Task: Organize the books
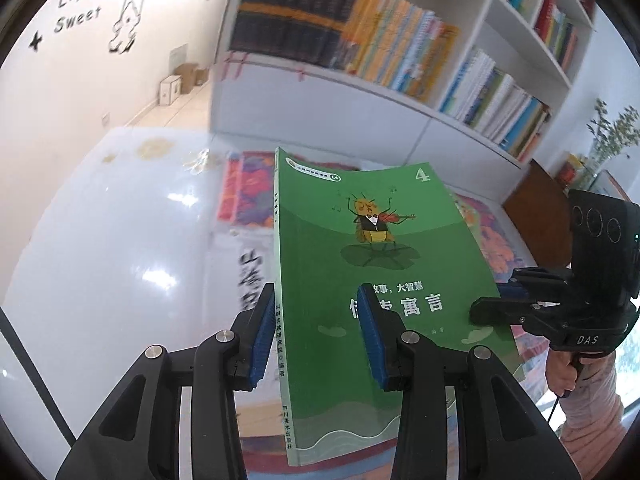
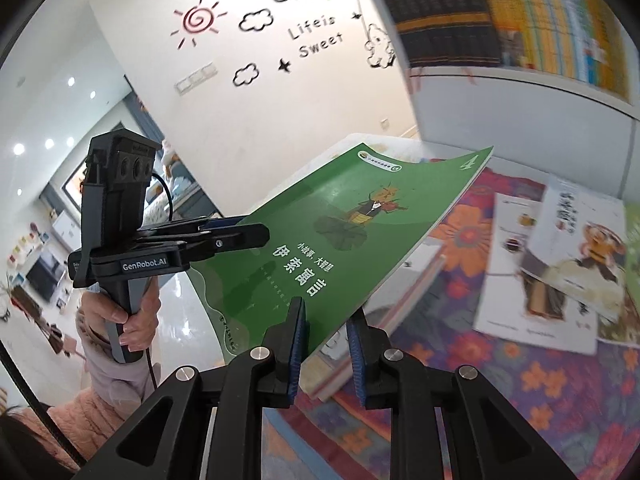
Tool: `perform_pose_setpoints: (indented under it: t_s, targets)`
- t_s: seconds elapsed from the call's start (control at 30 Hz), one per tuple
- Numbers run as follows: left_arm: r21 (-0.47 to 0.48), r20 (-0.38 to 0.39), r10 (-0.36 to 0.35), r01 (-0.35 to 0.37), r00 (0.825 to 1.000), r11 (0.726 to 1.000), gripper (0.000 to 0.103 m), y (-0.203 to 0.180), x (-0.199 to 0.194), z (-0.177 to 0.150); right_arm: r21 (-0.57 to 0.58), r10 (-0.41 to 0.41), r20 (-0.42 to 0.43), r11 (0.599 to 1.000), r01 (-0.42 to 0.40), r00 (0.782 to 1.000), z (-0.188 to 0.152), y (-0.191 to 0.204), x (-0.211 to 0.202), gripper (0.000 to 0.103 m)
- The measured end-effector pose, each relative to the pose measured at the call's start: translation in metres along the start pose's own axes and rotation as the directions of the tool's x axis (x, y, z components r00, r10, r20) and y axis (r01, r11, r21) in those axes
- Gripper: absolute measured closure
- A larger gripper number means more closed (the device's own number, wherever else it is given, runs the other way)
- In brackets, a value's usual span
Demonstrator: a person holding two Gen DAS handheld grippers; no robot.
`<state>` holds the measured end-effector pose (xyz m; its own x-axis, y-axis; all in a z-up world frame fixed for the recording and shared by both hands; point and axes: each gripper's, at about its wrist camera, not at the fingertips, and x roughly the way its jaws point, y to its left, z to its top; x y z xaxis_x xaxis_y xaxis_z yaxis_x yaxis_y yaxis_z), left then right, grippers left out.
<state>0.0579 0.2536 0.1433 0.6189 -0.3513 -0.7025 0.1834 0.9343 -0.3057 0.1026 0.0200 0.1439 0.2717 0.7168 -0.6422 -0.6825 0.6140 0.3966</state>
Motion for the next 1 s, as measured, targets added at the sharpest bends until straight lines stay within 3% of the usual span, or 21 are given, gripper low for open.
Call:
perform_pose_setpoints:
  t_s: [0.13, 0.7, 0.87, 1.0]
  targets:
    - [-0.04, -0.027, -0.024, 0.023, 0.999, 0.999, 0.067, 0.024, 0.011, -0.009, 0.005, 0.01, -0.04, 1.0, -0.01, 0.999, 0.001, -0.001, 0.027, 0.083]
    - [-0.013, -0.099, 0.005, -0.006, 0.995, 1.0, 0.067, 0.052, 0.051, -0.047, 0.08, -0.02, -0.141, 0.996, 0.032, 0.99, -0.014, -0.021, 0.086, 0.083]
    - [-0.019, -0.105, -0.001, -0.001, 0.994, 1.0, 0.065, 0.052, 0.052, -0.05, 0.105, -0.035, -0.179, 0.993, 0.054, 0.983, -0.019, -0.022, 0.095, 0.083]
    - [0.001, -0.112, 0.04, -0.041, 0.993, 0.999, 0.063, 0.046, 0.051, -0.051, 0.131, -0.039, -0.191, 0.989, 0.065, 0.981, -0.022, -0.026, 0.101, 0.082]
